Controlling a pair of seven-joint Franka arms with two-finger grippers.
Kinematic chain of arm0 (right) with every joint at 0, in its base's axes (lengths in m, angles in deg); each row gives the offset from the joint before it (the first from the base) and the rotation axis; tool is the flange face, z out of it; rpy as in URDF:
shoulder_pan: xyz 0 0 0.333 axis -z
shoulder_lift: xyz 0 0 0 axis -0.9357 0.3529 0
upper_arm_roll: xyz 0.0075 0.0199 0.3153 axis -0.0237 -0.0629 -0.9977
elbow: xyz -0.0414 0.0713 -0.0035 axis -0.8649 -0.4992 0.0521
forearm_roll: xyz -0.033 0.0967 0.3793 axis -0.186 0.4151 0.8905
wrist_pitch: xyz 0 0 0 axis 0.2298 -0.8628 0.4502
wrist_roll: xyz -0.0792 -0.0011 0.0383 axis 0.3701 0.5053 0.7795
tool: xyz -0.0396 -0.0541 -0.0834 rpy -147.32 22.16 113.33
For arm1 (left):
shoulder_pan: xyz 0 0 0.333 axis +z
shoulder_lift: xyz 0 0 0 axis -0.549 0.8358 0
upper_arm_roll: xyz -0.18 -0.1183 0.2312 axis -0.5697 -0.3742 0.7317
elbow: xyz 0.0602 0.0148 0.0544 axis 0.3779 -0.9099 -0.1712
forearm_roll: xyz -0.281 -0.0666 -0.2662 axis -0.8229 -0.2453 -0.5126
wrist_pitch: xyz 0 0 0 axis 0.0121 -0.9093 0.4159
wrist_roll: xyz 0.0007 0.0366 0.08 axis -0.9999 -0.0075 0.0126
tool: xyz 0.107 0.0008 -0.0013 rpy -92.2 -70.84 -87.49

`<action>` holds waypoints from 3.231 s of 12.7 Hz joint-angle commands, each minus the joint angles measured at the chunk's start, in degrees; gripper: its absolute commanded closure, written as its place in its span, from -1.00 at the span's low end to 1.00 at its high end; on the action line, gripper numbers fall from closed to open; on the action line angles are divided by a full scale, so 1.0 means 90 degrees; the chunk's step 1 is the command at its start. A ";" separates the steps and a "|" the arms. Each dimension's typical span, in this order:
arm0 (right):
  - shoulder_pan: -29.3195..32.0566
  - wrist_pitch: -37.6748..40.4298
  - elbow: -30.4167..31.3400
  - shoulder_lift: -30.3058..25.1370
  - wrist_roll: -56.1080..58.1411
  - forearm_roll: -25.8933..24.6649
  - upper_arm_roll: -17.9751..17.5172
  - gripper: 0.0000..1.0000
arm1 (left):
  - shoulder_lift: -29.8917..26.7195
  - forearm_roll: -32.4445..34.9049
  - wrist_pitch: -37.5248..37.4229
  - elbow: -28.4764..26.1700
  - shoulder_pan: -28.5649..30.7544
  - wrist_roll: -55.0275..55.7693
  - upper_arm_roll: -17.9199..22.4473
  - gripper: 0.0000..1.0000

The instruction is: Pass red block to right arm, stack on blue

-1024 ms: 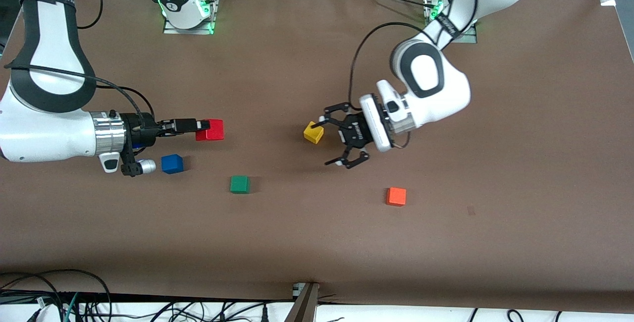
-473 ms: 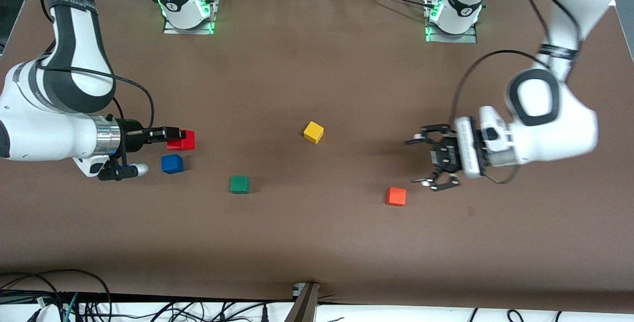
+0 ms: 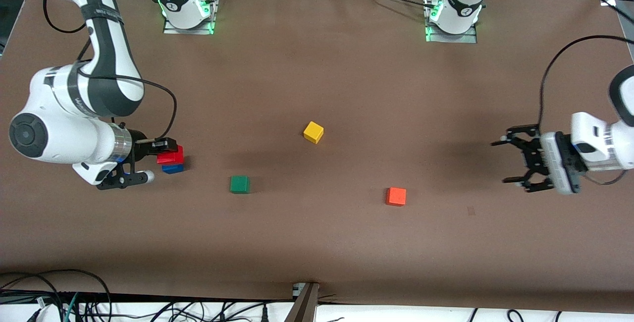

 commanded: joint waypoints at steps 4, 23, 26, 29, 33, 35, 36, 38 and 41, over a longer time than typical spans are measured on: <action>0.0160 -0.1126 0.0501 0.0219 0.0924 -0.0330 0.0028 1.00 | -0.0987 0.2105 -0.0361 -0.0065 -0.0093 0.0782 0.0421 -1.00; 0.0394 -0.1987 0.1702 0.0102 0.1472 -0.0272 0.0038 1.00 | -0.3009 0.2843 -0.1025 -0.1070 -0.1420 0.5804 0.1134 -1.00; 0.0394 -0.1977 0.1799 0.0035 0.1462 -0.0272 0.0038 1.00 | -0.3194 0.2783 -0.0801 -0.1303 -0.1743 0.7547 0.1124 -1.00; 0.0394 -0.1997 0.1878 0.0005 0.1462 -0.0272 0.0047 1.00 | -0.3264 0.2462 -0.0858 -0.1383 -0.1744 0.7928 0.1173 -1.00; 0.0394 -0.1919 0.1878 -0.0073 0.1462 -0.0272 0.0086 1.00 | -0.3098 0.2392 -0.0869 -0.1090 -0.1675 0.8115 0.1164 -1.00; 0.0404 -0.1919 0.1888 -0.0073 0.1453 -0.0272 0.0087 1.00 | -0.3117 0.2392 -0.0869 -0.1090 -0.1665 0.8262 0.1173 -1.00; 0.0404 -0.1919 0.1898 -0.0073 0.1443 -0.0272 0.0087 1.00 | -0.3108 0.2392 -0.0859 -0.1081 -0.1665 0.8252 0.1173 -1.00; 0.0404 -0.1909 0.1917 -0.0073 0.1423 -0.0272 0.0087 1.00 | -0.3117 0.2392 -0.0859 -0.1071 -0.1665 0.8272 0.1144 -1.00; 0.0394 -0.1919 0.1937 -0.0073 0.1423 -0.0272 0.0096 0.92 | -0.3108 0.2383 -0.0801 -0.1051 -0.1665 0.8272 0.1173 -1.00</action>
